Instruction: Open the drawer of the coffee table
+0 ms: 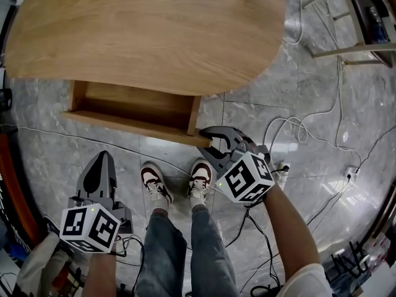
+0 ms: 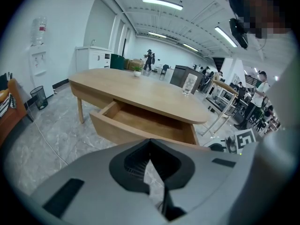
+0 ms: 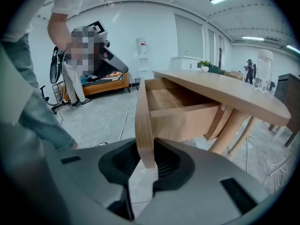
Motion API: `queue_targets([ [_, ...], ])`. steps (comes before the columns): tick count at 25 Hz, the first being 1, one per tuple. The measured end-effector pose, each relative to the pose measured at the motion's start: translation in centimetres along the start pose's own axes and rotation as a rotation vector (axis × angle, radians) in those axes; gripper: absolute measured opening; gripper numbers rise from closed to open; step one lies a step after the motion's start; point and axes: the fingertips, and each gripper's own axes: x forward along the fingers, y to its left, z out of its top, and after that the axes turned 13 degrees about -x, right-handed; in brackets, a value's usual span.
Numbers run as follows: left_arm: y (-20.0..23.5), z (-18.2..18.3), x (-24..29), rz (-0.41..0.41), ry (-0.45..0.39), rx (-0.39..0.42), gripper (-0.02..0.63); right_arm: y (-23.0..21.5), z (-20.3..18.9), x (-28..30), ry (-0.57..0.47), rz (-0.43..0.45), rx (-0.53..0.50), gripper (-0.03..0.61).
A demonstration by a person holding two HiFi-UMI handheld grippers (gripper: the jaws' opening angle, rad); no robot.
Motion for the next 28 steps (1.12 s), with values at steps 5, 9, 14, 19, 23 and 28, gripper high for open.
queue_targets([
  [5,-0.3,0.1,0.0,-0.007,-0.004,0.001,-0.008,0.5,0.0,-0.1,0.005,0.008,-0.005,0.080],
  [9,-0.1,-0.3,-0.6,-0.003,-0.009,-0.003,-0.008,1.2,0.0,-0.2,0.005,0.011,-0.013,0.080],
  [14,0.8,-1.2,-2.3,-0.006,-0.017,-0.002,-0.008,3.2,0.7,-0.5,0.002,0.010,-0.020,0.080],
  [19,1.0,-1.3,-1.8,0.002,-0.012,-0.005,-0.008,3.2,0.4,-0.2,0.003,0.014,-0.009,0.080],
  [23,0.8,-1.0,-1.4,0.003,-0.011,-0.005,-0.008,3.2,0.2,-0.1,0.004,0.018,0.001,0.080],
  [28,1.3,-1.2,-1.7,0.000,-0.014,-0.006,-0.008,4.3,0.4,-0.1,0.006,0.023,-0.002,0.081],
])
